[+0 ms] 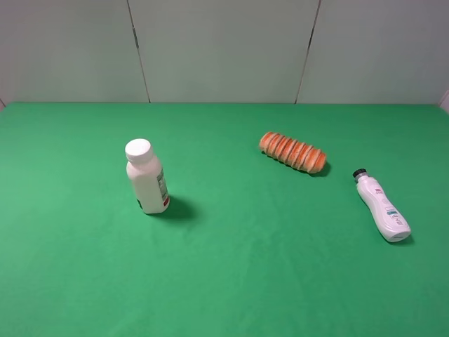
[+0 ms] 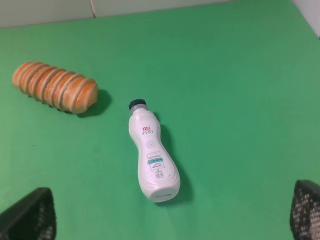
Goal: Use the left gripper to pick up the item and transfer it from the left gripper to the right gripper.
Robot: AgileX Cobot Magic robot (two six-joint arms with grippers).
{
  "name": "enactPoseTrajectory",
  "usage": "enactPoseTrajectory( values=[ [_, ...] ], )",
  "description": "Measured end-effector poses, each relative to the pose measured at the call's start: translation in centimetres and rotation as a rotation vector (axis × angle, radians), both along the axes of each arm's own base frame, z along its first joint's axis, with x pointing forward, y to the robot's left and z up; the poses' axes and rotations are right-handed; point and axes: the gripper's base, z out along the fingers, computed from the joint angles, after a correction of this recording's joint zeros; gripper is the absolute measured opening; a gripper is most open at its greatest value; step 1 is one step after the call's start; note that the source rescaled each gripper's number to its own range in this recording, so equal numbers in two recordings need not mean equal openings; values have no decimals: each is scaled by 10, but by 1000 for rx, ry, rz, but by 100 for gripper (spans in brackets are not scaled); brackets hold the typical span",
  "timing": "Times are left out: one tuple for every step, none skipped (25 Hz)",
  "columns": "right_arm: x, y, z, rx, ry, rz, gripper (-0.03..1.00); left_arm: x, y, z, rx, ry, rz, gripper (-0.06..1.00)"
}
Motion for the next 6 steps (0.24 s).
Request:
enactPoseTrajectory(
  values=[
    [0, 0, 0, 0, 0, 0, 100, 0, 0, 0, 0, 0, 0, 100],
    [0, 0, 0, 0, 0, 0, 100, 0, 0, 0, 0, 0, 0, 100],
    [0, 0, 0, 0, 0, 0, 100, 0, 0, 0, 0, 0, 0, 100],
    [0, 0, 0, 0, 0, 0, 100, 0, 0, 0, 0, 0, 0, 100],
    [0, 0, 0, 0, 0, 0, 100, 0, 0, 0, 0, 0, 0, 100],
    [0, 0, 0, 0, 0, 0, 100, 0, 0, 0, 0, 0, 0, 100]
  ],
)
